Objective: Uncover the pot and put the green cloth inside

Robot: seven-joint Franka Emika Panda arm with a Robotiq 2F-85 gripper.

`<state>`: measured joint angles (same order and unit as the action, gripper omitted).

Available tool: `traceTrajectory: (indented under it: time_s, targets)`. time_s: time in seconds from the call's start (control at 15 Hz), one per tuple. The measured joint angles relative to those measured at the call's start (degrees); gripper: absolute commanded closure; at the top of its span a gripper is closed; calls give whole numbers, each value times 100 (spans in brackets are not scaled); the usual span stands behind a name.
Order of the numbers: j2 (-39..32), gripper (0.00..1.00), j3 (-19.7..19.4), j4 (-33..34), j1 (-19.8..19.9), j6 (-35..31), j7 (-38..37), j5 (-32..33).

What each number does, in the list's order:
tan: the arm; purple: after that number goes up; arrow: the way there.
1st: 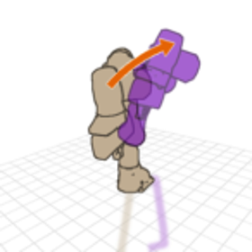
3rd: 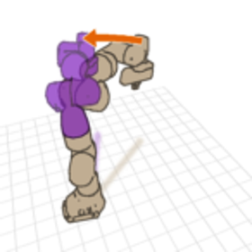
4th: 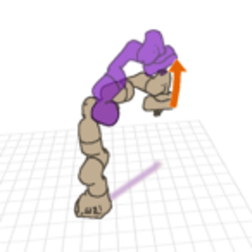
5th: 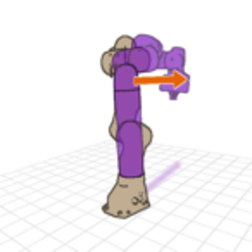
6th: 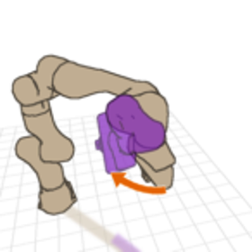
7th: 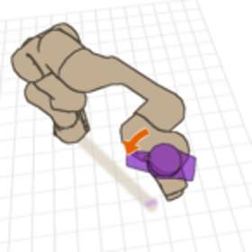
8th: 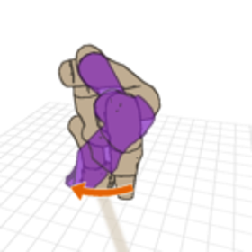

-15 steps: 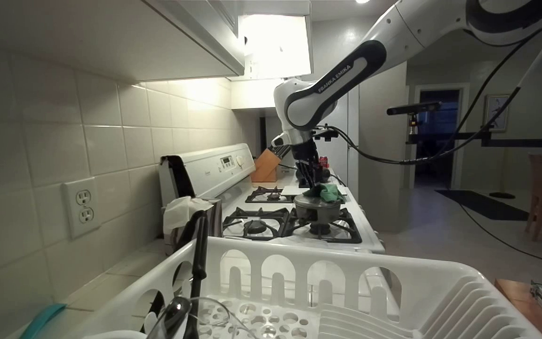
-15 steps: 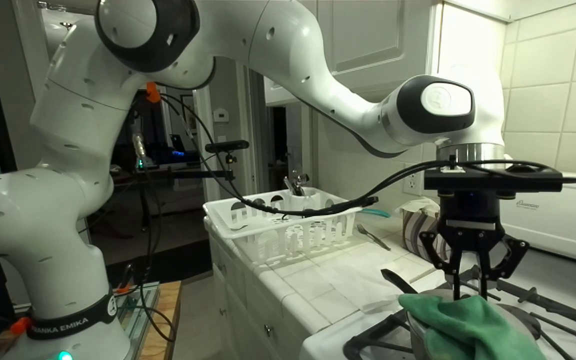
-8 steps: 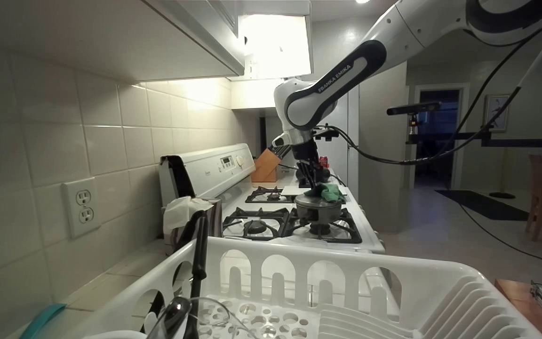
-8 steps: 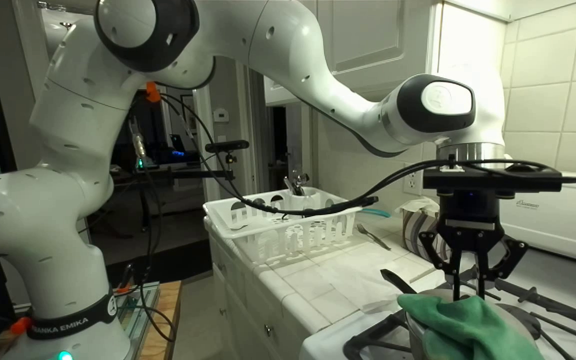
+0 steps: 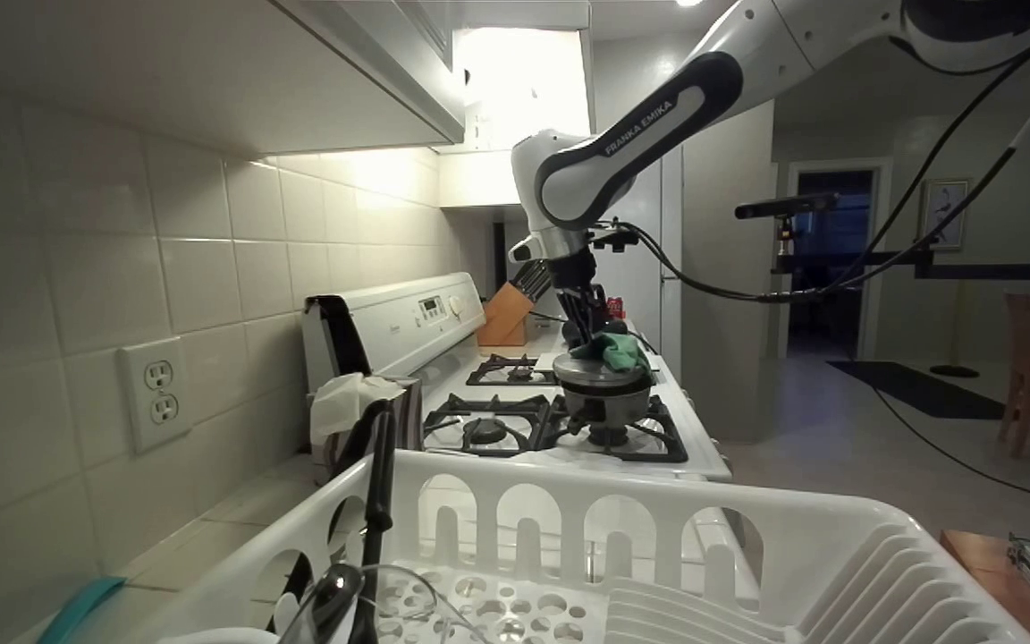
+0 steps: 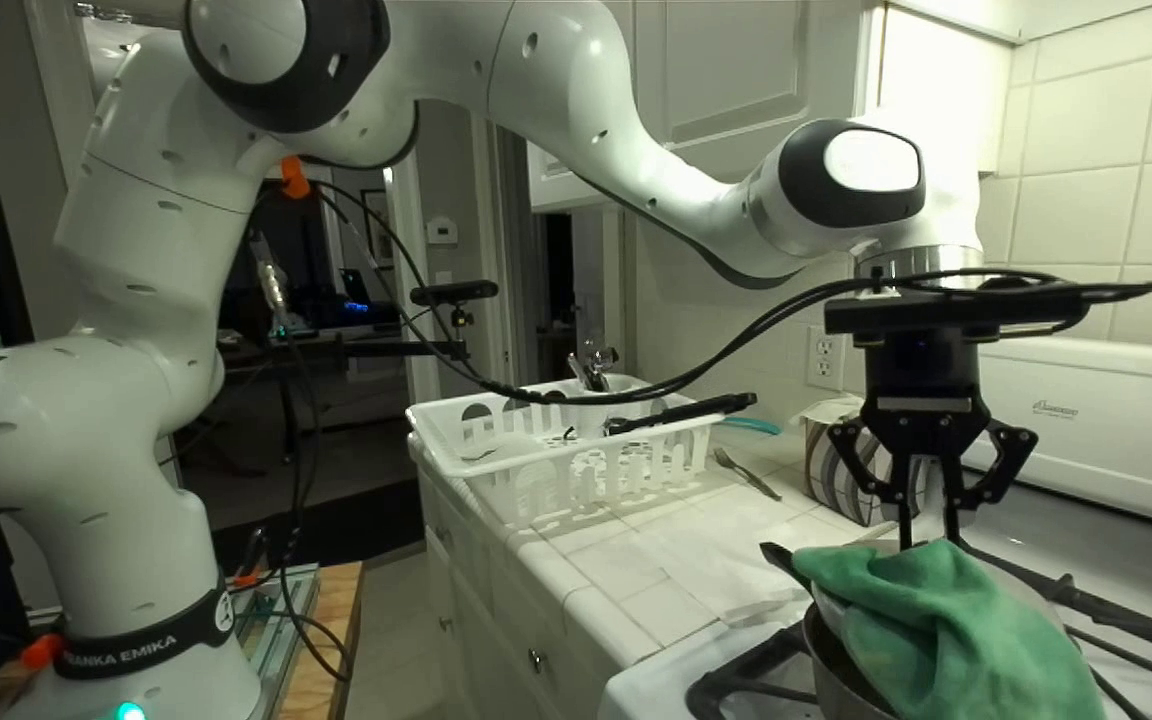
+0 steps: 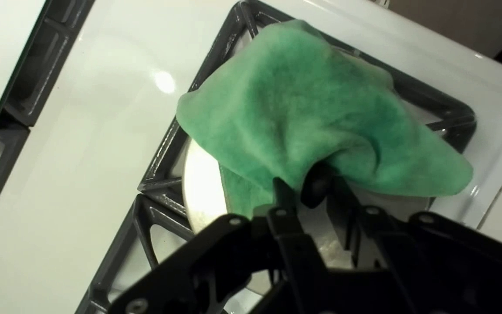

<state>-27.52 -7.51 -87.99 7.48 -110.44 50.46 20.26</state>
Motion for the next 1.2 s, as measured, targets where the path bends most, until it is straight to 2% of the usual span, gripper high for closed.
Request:
traceTrajectory:
  time_s: [0.33,0.53,0.87,1.07,1.2]
  targets:
    - [226,94,26,13,-214,209,-364,260]
    - [597,94,223,-129,-398,486,-813,245]
    - [1715,94,759,-1173,-810,327,-2152,191]
    - [2393,94,879,-1977,-893,-84,-2955,116]
    - [2879,94,847,-2558,-855,-413,-3213,-61]
